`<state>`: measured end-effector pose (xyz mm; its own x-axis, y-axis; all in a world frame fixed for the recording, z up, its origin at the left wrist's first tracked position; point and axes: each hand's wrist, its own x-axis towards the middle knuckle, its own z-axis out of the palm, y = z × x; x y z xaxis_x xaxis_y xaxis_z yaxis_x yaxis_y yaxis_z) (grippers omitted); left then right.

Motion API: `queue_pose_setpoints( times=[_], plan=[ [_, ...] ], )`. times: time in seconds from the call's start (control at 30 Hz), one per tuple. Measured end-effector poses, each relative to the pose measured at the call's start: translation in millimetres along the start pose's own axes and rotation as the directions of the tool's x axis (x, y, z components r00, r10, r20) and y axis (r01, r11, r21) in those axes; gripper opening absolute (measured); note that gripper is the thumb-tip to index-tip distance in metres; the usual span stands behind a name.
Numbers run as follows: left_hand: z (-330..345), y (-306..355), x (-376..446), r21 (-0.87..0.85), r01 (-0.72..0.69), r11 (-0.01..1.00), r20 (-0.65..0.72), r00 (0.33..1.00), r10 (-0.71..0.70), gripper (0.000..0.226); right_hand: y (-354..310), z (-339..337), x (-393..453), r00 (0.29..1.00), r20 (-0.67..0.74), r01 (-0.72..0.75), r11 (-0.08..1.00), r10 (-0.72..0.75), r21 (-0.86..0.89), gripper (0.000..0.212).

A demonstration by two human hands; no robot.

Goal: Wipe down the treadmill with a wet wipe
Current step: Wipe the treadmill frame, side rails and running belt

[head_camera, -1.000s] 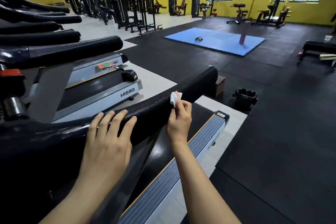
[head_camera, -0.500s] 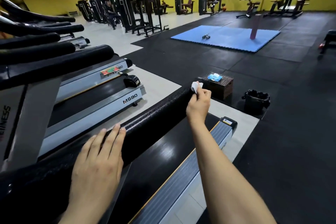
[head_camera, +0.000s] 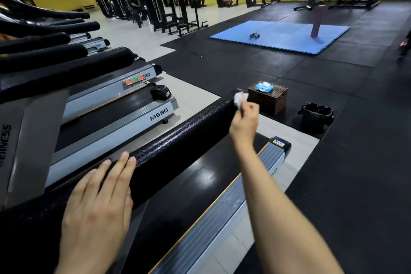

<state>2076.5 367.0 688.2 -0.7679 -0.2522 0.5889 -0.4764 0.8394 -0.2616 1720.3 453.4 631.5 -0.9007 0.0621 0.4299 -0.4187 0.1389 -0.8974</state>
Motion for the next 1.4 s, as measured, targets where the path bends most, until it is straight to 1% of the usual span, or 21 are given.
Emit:
queue_pose_setpoints(
  times=[0.07,0.13,0.2,0.27,0.33,0.4,0.47,0.5,0.53,0.63,0.73,0.83,0.87,0.93,1.03,1.17,1.27,1.3,1.4],
  plan=[
    [-0.3,-1.6,1.5,0.002,-0.017,1.0,0.01,1.0,0.017,0.052,7.4,0.0,26.5,0.994,-0.022,-0.105,0.994,0.105,0.005,0.039],
    [-1.3,-3.3,2.6,0.001,-0.02,1.0,0.026,0.999,0.02,0.052,8.3,1.4,28.0,0.977,-0.058,-0.202,0.978,0.205,0.056,0.037],
    [-1.8,-3.0,1.8,-0.006,-0.016,1.0,0.036,0.999,0.016,0.052,0.9,3.5,1.9,0.97,-0.079,-0.224,0.97,0.231,0.091,0.037],
    [-2.1,-2.8,2.0,-0.01,-0.01,1.0,0.036,0.999,0.011,0.052,-11.3,6.3,-48.5,0.979,-0.09,-0.173,0.978,0.184,0.119,0.037],
    [-2.0,-2.1,2.6,-0.013,-0.006,1.0,0.035,0.999,0.007,0.052,-32.0,9.1,-114.3,0.992,-0.069,-0.09,0.981,0.104,0.173,0.043],
    [-2.9,-1.5,3.0,-0.016,0.001,1.0,0.034,0.999,0.0,0.051,-60.7,7.1,-177.2,1.0,0.019,-0.022,0.979,0.018,0.204,0.055],
    [-4.0,-1.1,2.7,-0.02,0.003,1.0,0.04,0.999,-0.002,0.051,-74.6,2.9,-205.1,0.993,0.091,0.052,0.978,-0.072,0.204,0.06],
    [-4.7,-0.9,2.3,-0.023,0.005,1.0,0.044,0.999,-0.004,0.05,-72.7,1.3,-199.0,0.991,0.094,0.08,0.977,-0.1,0.199,0.06],
    [-5.2,-0.8,2.1,-0.027,0.008,1.0,0.049,0.999,-0.007,0.05,-64.1,2.4,-183.0,0.994,0.069,0.076,0.98,-0.09,0.185,0.057],
    [-6.2,0.5,3.4,-0.022,0.02,1.0,0.053,0.998,-0.019,0.05,-29.3,5.1,-103.3,0.994,-0.048,-0.087,0.99,0.093,0.115,0.051],
    [-7.3,3.3,3.6,-0.019,0.026,0.999,0.052,0.998,-0.025,0.052,4.0,3.6,-28.7,0.977,-0.062,-0.203,0.979,0.202,-0.013,0.05],
    [-9.2,3.3,5.6,-0.017,0.028,0.999,0.058,0.998,-0.027,0.054,25.0,3.1,8.4,0.975,-0.086,-0.207,0.977,0.203,-0.041,0.043],
    [-9.3,3.2,6.5,-0.017,0.023,1.0,0.06,0.998,-0.022,0.055,29.1,4.3,12.1,0.977,-0.104,-0.194,0.98,0.188,-0.043,0.044],
    [-9.4,2.5,7.9,-0.024,0.005,1.0,0.067,0.998,-0.003,0.056,31.0,7.6,10.7,0.97,-0.131,-0.211,0.977,0.207,-0.014,0.046],
    [-9.1,-0.2,7.7,-0.034,-0.017,0.999,0.074,0.997,0.019,0.057,21.9,10.2,-19.3,0.962,-0.115,-0.245,0.969,0.247,0.026,0.044],
    [-11.2,-7.5,4.8,0.008,-0.069,0.998,0.125,0.99,0.067,0.07,-5.0,11.6,-105.5,0.98,-0.072,-0.181,0.981,0.187,0.071,0.039],
    [-18.0,-12.6,-1.2,0.049,-0.12,0.991,0.157,0.981,0.111,0.075,-34.5,14.6,-166.3,0.977,-0.048,-0.198,0.972,0.206,0.129,0.044],
    [-22.2,-14.9,-6.7,0.062,-0.128,0.99,0.161,0.98,0.117,0.074,-45.9,14.2,-182.3,0.981,-0.032,-0.186,0.974,0.191,0.129,0.047],
    [-35.8,-27.7,-34.7,0.1,-0.153,0.983,0.165,0.977,0.135,0.074,-82.9,13.1,-222.8,0.997,0.01,-0.076,0.986,0.076,0.145,0.056]
  ],
)
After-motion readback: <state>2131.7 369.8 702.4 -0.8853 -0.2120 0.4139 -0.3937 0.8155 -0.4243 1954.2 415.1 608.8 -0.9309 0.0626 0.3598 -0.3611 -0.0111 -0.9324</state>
